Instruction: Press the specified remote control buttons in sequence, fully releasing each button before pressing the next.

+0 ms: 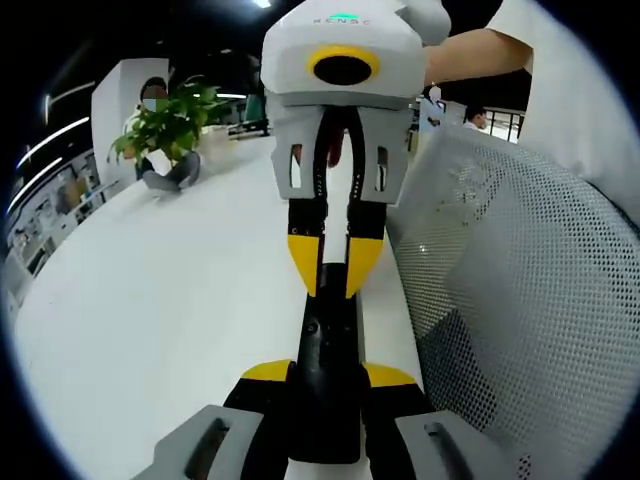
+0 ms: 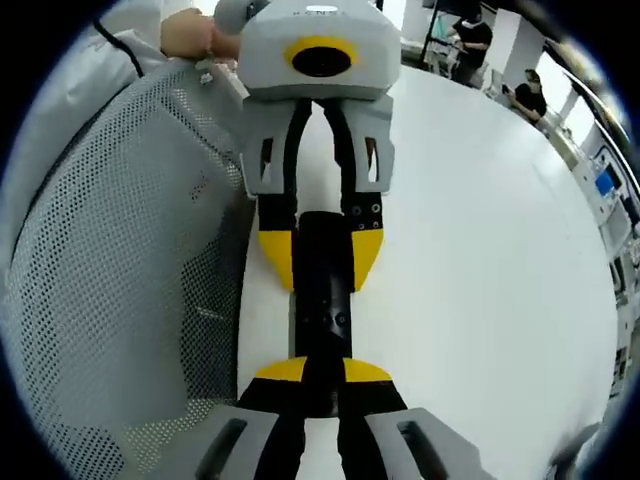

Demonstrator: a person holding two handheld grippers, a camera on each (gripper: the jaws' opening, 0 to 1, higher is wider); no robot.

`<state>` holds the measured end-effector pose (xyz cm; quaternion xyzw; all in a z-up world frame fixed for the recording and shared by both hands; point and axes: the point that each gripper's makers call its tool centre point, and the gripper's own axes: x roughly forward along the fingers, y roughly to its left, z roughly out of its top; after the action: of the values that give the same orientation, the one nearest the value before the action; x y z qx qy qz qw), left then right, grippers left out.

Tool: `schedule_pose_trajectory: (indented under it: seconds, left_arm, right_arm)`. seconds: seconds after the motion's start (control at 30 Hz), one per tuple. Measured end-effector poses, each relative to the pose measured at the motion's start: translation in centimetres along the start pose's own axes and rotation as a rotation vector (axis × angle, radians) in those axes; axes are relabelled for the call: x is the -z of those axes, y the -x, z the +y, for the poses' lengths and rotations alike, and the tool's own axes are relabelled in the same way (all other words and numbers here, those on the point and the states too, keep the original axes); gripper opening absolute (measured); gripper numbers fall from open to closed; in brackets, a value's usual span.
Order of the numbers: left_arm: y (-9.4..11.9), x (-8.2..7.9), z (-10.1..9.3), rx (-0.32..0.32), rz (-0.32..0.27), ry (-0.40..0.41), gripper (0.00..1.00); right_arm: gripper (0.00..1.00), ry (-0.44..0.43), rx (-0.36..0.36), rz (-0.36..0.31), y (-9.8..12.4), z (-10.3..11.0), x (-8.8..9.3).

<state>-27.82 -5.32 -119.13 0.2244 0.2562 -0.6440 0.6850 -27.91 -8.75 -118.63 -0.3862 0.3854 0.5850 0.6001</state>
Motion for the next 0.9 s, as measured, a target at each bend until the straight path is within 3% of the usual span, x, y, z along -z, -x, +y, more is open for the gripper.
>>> schedule_pose_trajectory:
  seconds: [0.1, 0.27, 0.4, 0.47, 0.7, 0.9]
  left_arm:
    - [-0.05, -0.02, -0.02, 0.002, 0.006, -0.001, 0.25]
    - [-0.04, -0.03, -0.06, 0.009, 0.004, -0.005, 0.25]
    - [0.01, -0.04, -0.10, 0.009, 0.003, -0.005, 0.25]
    - [0.03, -0.06, -0.12, 0.011, 0.003, -0.005, 0.25]
    - [0.08, -0.06, -0.17, 0.011, 0.000, -0.004, 0.25]
    - [0.07, -0.06, -0.20, 0.013, -0.003, -0.002, 0.25]
  right_arm:
    - [0.08, -0.021, 0.034, -0.059, 0.11, 0.12, -0.01]
    - [0.08, 0.036, 0.057, -0.121, 0.20, 0.28, -0.04]
    - [0.08, 0.052, 0.086, -0.243, 0.32, 0.27, -0.31]
    - [0.08, 0.003, 0.085, -0.295, 0.37, 0.26, -0.35]
    - [0.08, 0.053, 0.055, -0.256, 0.25, 0.26, -0.57]
    - [0.08, 0.301, 0.009, -0.094, 0.03, 0.68, -0.76]
